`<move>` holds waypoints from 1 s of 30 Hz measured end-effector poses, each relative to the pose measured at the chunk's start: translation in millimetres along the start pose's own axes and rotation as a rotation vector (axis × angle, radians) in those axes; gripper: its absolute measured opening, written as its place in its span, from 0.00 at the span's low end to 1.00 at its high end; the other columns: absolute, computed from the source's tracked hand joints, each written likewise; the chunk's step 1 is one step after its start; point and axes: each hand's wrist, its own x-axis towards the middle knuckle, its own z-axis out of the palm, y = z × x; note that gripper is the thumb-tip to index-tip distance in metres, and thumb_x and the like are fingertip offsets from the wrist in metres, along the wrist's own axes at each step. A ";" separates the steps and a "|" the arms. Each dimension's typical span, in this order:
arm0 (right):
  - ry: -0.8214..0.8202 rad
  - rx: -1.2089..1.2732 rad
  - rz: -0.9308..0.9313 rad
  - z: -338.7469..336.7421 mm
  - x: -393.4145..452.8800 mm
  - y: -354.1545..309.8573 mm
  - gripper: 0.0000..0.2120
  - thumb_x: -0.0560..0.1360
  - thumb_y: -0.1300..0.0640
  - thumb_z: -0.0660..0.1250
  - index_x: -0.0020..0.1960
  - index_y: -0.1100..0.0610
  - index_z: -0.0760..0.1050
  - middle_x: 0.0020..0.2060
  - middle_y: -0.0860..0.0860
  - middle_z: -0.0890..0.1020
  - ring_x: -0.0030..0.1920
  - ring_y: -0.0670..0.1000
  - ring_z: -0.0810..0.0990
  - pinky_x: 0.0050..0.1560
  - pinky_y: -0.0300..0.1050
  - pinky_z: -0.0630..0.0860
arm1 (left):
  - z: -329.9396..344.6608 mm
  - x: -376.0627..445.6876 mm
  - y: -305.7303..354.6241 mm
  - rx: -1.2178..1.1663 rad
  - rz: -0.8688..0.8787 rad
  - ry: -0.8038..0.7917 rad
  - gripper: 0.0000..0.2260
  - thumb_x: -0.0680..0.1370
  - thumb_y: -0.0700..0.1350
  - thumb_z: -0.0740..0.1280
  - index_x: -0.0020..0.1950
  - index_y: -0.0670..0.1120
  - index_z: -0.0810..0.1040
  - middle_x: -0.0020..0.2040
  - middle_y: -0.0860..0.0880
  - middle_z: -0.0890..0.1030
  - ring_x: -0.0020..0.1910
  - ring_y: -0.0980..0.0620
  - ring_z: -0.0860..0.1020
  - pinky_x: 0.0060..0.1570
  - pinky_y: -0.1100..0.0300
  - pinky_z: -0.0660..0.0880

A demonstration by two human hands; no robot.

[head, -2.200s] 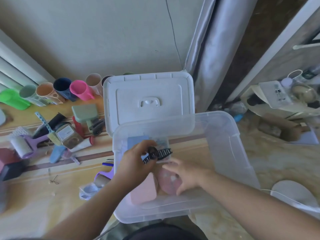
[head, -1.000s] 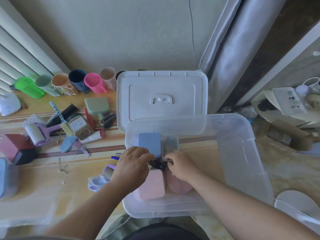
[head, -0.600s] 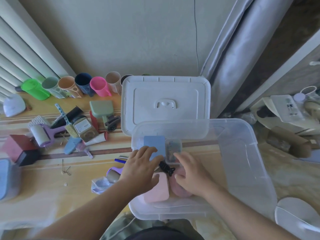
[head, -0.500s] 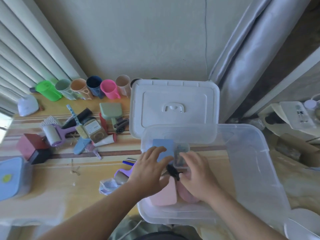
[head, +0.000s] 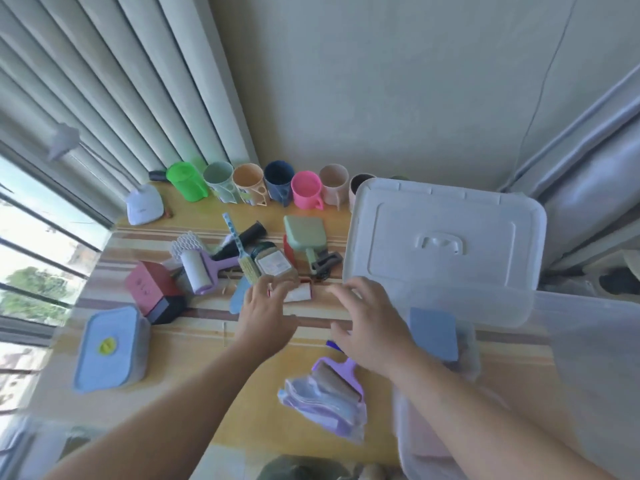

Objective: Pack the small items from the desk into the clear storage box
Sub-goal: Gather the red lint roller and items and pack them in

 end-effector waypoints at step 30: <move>-0.430 0.017 0.190 85.2 52.8 -55.7 0.54 0.73 0.55 0.73 0.80 0.31 0.38 0.70 0.45 0.67 0.66 0.52 0.71 0.60 0.51 0.76 | -29.9 28.7 -104.3 -0.210 0.272 -0.370 0.44 0.65 0.59 0.79 0.75 0.66 0.59 0.68 0.59 0.73 0.60 0.53 0.77 0.57 0.54 0.77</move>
